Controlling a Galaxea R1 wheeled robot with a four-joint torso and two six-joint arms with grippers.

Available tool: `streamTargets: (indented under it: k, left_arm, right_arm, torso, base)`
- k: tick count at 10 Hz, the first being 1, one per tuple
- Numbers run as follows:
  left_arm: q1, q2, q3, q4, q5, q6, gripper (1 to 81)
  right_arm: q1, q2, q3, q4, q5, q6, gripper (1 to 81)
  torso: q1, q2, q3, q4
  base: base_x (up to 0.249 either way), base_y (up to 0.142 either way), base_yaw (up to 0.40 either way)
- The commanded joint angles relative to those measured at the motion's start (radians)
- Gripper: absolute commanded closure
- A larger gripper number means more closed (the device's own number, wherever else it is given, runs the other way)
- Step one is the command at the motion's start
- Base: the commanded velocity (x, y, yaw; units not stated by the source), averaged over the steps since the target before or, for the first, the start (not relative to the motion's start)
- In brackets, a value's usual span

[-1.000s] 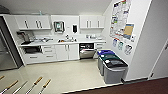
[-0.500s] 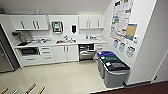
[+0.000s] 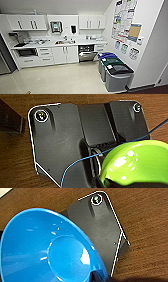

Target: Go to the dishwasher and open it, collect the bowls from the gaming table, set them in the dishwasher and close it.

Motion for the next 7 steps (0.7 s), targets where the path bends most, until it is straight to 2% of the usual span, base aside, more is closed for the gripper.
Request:
streamTargets:
  k: [1, 7]
  left_arm:
    - [-0.037, -0.002, 0.002, 0.005, 0.044, 0.009, 81.1]
    - [-0.037, -0.004, 0.002, 0.005, 0.044, 0.009, 81.1]
  right_arm:
    - [0.037, -0.011, 0.002, -0.010, -0.046, -0.002, 81.1]
    - [0.043, -0.011, 0.001, -0.010, -0.049, -0.002, 81.1]
  torso:
    - [0.000, 0.000, 0.000, 0.000]
    - [0.000, 0.000, 0.000, 0.000]
  base:
    - [0.205, 0.000, 0.000]
    - [0.205, 0.000, 0.000]
